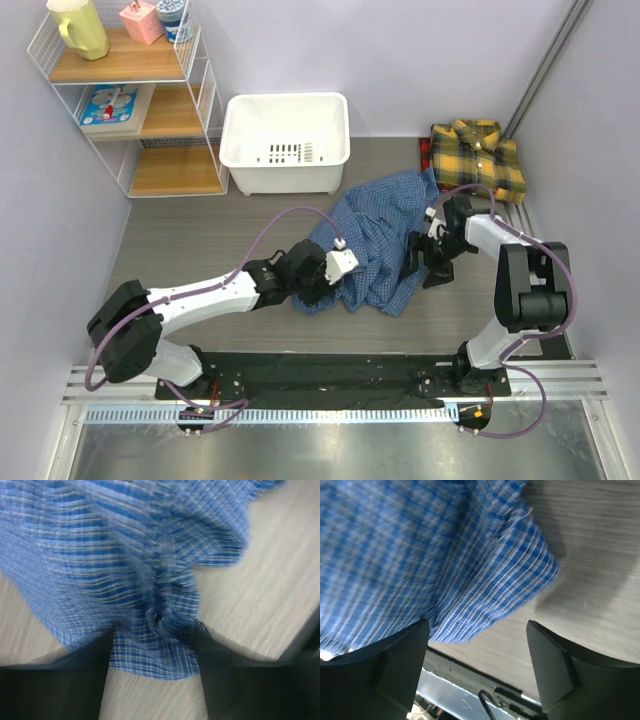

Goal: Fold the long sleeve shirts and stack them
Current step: Flatten the shirt out

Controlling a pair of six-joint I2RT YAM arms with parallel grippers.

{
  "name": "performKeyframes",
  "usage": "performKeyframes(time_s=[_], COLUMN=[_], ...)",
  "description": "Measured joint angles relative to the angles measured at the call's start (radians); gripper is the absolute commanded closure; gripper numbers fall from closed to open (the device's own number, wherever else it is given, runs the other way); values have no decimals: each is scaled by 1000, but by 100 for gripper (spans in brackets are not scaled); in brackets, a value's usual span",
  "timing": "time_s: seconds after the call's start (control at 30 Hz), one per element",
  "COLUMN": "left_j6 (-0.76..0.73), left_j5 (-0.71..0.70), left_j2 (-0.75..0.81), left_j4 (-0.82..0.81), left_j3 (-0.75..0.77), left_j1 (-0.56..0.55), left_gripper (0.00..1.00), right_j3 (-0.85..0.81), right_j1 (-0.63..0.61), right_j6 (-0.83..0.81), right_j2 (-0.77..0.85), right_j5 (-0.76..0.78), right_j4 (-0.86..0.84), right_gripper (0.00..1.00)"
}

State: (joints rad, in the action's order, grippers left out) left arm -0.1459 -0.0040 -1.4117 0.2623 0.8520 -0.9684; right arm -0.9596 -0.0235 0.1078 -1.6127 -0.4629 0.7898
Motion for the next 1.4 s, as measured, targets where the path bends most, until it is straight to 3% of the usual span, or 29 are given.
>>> performKeyframes(time_s=[0.03, 0.07, 0.1, 0.13, 0.2, 0.43, 0.57, 0.6, 0.63, 0.67, 0.73, 0.77, 0.8, 0.83, 0.9, 0.93, 1.03, 1.17, 1.23, 1.3, 1.4], left_j6=[8, 7, 13, 24, 35, 26, -21, -23, -22, -16, 10, 39, 45, 51, 37, 19, -72, -185, -207, -220, -233], left_j5=[-14, -18, -18, -17, 31, 230, 283, 281, 274, 269, 253, 246, 240, 249, 284, 311, 408, 466, 461, 420, 328], left_j2=[0, 3, 11, 20, 66, 320, 343, 324, 285, 219, 58, -57, -132, -187, -193, -166, 1, 260, 304, 299, 211], left_j4=[0, 3, 9, 21, 75, 326, 426, 430, 433, 435, 435, 430, 418, 412, 415, 426, 480, 510, 502, 487, 454], left_j3=[0, 0, 1, 2, 10, 112, 190, 201, 219, 253, 354, 426, 466, 487, 456, 431, 344, 237, 165, 102, 27], left_j1=[9, 24, 41, 57, 125, 494, 689, 716, 750, 789, 859, 899, 931, 960, 1003, 1012, 960, 589, 395, 278, 200], left_gripper=[73, 90, 95, 100, 100, 100, 100, 95, 78, 67, 52, 48, 23, 15, 10, 10, 13, 16, 14, 12, 11], right_j3=[9, 17, 19, 19, 18, -95, -264, -297, -337, -397, -478, -529, -569, -600, -623, -624, -582, -466, -420, -392, -340], right_j1=[-1, -1, -1, -2, -2, 32, 72, 77, 78, 78, 78, 77, 77, 77, 77, 77, 77, 55, 5, -53, -135], right_j6=[8, 21, 25, 28, 30, -63, -160, -177, -192, -213, -237, -256, -271, -287, -320, -341, -397, -447, -455, -454, -446], right_j2=[-14, -35, -50, -65, -94, -111, -111, -113, -121, -140, -186, -220, -249, -270, -279, -272, -211, -61, -12, -6, -33], right_j5=[0, -1, -1, 0, 4, 46, 98, 108, 124, 141, 160, 170, 173, 173, 174, 172, 149, 85, 54, 31, 8], right_j4=[-15, -36, -49, -62, -81, 20, 92, 95, 101, 112, 114, 124, 134, 148, 182, 208, 249, 285, 289, 277, 221], right_gripper=[38, 49, 71, 81, 99, 99, 99, 99, 99, 91, 72, 56, 47, 39, 22, 22, 21, 28, 31, 32, 33])
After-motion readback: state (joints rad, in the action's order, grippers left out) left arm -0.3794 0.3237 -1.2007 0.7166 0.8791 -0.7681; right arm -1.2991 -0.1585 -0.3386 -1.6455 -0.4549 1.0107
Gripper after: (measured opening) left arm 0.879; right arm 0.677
